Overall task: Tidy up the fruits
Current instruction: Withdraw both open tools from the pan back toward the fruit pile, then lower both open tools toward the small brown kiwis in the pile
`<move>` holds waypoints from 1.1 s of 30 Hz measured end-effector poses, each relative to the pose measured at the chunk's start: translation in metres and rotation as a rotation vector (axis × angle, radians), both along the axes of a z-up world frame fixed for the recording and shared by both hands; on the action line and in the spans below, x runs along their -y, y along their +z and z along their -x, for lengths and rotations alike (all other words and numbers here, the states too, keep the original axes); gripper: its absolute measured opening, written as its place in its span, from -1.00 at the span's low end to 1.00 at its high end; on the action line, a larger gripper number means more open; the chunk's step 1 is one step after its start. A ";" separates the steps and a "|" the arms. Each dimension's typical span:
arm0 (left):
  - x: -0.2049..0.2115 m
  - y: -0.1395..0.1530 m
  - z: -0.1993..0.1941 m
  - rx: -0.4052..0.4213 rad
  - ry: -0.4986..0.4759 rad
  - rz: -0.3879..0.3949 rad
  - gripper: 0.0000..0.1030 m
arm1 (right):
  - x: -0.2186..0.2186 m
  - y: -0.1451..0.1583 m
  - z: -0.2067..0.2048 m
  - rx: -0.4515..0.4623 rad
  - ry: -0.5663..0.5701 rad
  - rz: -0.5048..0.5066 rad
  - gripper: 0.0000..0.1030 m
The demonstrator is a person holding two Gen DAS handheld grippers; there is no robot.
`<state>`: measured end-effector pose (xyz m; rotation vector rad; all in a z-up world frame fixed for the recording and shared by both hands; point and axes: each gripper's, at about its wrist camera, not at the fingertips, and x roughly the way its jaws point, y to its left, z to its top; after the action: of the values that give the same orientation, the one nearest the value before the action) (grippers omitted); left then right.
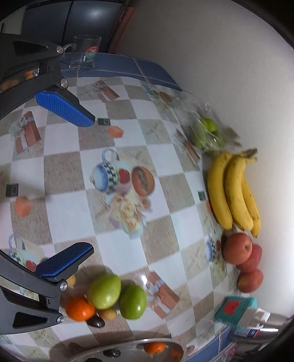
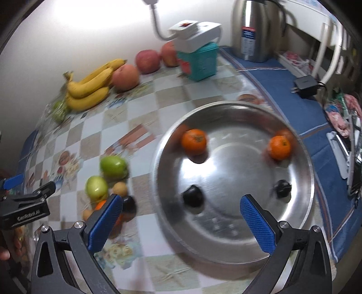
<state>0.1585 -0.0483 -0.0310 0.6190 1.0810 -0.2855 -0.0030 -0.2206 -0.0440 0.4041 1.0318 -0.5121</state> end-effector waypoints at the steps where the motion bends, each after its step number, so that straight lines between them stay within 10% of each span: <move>1: -0.005 -0.001 -0.001 -0.001 0.008 -0.003 1.00 | -0.005 0.000 -0.002 -0.002 0.012 0.002 1.00; 33: -0.099 -0.015 -0.025 -0.186 0.279 0.203 1.00 | -0.103 -0.018 -0.056 -0.031 0.330 0.000 1.00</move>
<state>0.1836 0.0511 -0.0465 0.2588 1.2832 -0.2088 0.0527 -0.1176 -0.0625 0.2197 1.1023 -0.2231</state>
